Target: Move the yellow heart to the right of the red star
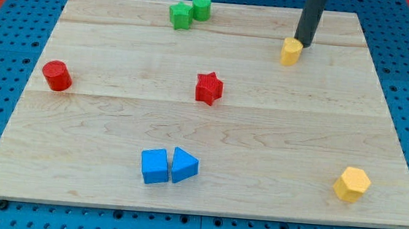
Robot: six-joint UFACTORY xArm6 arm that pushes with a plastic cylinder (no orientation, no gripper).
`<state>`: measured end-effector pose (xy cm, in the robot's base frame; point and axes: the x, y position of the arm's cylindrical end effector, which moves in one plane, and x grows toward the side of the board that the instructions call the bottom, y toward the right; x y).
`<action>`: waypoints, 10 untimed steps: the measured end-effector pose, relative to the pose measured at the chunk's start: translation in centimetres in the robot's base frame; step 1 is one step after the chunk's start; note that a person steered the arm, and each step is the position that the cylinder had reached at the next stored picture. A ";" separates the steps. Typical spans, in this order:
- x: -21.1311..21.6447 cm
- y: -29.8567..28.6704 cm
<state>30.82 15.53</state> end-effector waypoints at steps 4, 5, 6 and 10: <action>-2.5 -4.2; -1.0 -4.0; -0.8 -4.0; 5.5 -5.2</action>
<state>36.31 10.34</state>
